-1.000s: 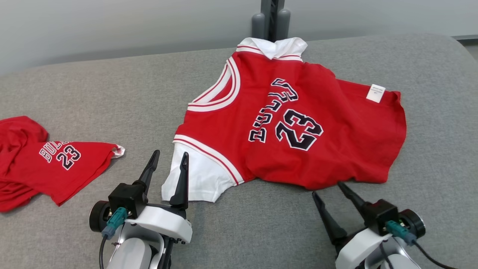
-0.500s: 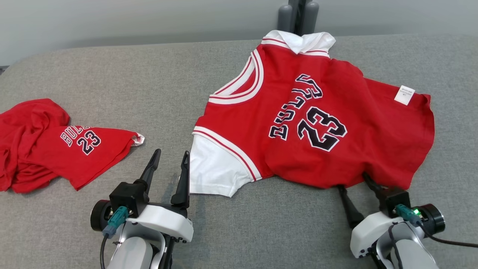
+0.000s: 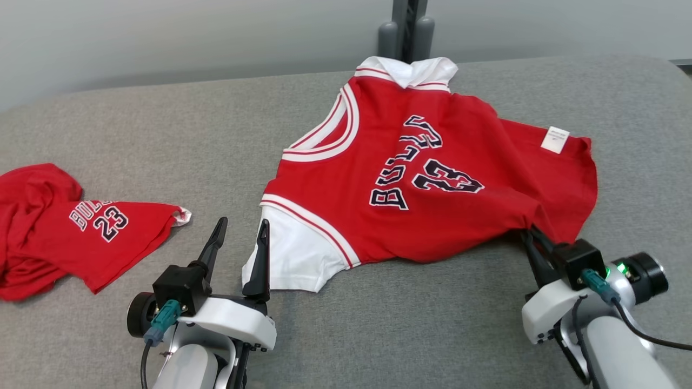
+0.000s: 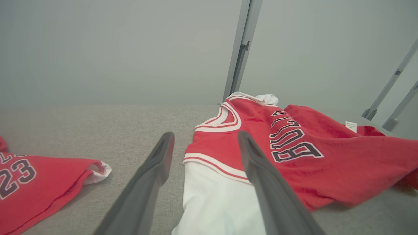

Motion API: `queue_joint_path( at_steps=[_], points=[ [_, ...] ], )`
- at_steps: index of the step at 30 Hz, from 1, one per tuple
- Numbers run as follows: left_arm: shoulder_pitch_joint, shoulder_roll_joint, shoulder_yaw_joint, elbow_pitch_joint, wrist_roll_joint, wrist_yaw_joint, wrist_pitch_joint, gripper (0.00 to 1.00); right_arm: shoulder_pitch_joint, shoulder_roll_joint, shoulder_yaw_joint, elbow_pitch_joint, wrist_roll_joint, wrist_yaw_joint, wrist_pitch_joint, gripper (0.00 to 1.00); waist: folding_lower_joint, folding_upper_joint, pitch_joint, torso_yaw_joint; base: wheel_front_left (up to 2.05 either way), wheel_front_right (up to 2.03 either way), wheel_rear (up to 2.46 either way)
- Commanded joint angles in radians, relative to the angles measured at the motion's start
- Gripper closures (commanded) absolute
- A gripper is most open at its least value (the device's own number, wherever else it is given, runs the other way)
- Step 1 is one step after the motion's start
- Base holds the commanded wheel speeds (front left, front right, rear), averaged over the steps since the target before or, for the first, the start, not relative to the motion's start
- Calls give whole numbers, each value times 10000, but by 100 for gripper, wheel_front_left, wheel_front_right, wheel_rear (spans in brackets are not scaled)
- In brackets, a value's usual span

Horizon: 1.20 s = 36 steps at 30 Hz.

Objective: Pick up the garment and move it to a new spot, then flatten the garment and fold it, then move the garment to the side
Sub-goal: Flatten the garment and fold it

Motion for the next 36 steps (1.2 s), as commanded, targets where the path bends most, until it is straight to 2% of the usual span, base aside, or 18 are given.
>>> queue_joint_path(
  at_steps=[1,3,4,8,13,15,16,18,21,22,26,30,34,35,36],
  points=[
    [68,42,51,-21,-12,49,-40,0,-119,-287,220,-275,76,-8,220,100,0,0,-130,-177,0,0,0],
    [121,40,43,-8,-41,33,-40,0,-112,-797,721,-741,303,-7,736,100,0,0,-228,-285,0,0,0],
    [153,39,21,-9,-102,48,-40,0,-55,-1395,1297,-1295,740,-7,1424,100,0,0,-317,-358,0,0,0],
    [203,39,-59,-41,-203,95,-40,0,124,-2975,2357,-2723,1892,-8,3237,100,0,0,-423,-417,0,0,0],
    [213,43,-183,-77,-299,139,-40,0,297,-4604,2802,-4821,3063,-8,5438,100,0,0,-420,-298,0,0,0],
    [156,36,-218,-82,-283,143,-40,0,201,-5101,3022,-5548,3303,-8,6087,100,0,0,-351,-198,0,0,0],
    [156,36,-218,-82,-283,143,-40,0,201,-5101,3022,-5548,3303,-8,6087,100,0,0,-351,-198,0,0,0],
    [71,43,-257,-83,-299,116,-40,0,-90,-5547,3288,-5999,3342,-8,6525,100,0,0,-259,-76,0,0,0],
    [-100,40,-382,-47,-314,64,-40,0,-957,-6095,4135,-5973,3199,-7,6896,100,0,0,-25,242,0,0,0],
    [-135,48,-409,-28,-321,57,-40,0,-1254,-6237,4468,-5808,3079,-8,6925,100,0,0,36,331,0,0,0],
    [-325,42,-547,-17,-369,70,-40,0,-2504,-6115,5367,-4623,3003,-8,6569,100,0,0,317,700,0,0,0],
    [-507,39,-743,-13,-448,75,-40,0,-3630,-5752,6104,-2916,2887,-7,5807,100,0,0,622,1125,0,0,0],
    [-666,39,-873,-26,-505,136,-40,0,-4528,-5142,6366,-1159,2641,-8,4709,100,0,0,890,1467,0,0,0],
    [-686,37,-893,-29,-516,148,-40,0,-4714,-4950,6293,-722,2505,-8,4355,20,0,0,940,1531,0,0,0],
    [-690,37,-934,-25,-534,152,-40,0,-4814,-4746,6202,-228,2400,-8,4061,0,0,0,982,1594,0,0,0]
  ],
)
